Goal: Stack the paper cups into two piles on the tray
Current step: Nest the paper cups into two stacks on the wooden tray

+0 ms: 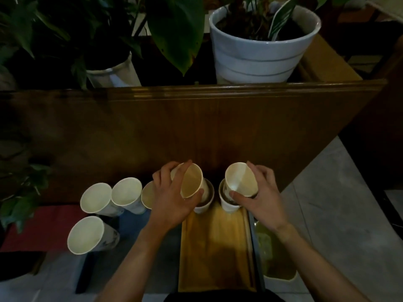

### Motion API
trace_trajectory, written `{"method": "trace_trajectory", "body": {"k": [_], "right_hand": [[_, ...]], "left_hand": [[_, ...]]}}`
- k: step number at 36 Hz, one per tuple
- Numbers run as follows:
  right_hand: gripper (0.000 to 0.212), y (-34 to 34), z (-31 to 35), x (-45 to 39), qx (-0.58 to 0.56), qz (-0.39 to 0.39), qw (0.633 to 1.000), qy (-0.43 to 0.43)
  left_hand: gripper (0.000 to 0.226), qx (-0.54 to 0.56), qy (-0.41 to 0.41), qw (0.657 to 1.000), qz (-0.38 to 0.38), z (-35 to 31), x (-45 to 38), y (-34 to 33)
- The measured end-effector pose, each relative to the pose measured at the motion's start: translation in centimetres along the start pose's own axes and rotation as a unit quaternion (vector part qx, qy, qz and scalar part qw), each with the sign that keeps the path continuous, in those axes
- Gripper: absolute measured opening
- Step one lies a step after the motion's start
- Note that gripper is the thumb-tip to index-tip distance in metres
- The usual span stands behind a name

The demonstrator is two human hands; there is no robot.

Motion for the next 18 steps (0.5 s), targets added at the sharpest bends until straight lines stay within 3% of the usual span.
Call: {"method": "trace_trajectory", "body": {"k": [18], "right_hand": [[0.094, -3.3, -1.0, 0.0, 0.049, 0.026, 0.998, -0.007]], "left_hand": [[0.08, -0.011, 0.014, 0.998, 0.064, 1.4, 0.1, -3.9]]}}
Point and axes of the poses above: each hand's wrist, its own x-axis away from the middle knuckle, its own y-axis out of the back of the hand, z = x × y, the point moved 8 cm from there along -x, towards the middle knuckle, and after that the axes turned 14 degrees about x, right-handed, at the moved point
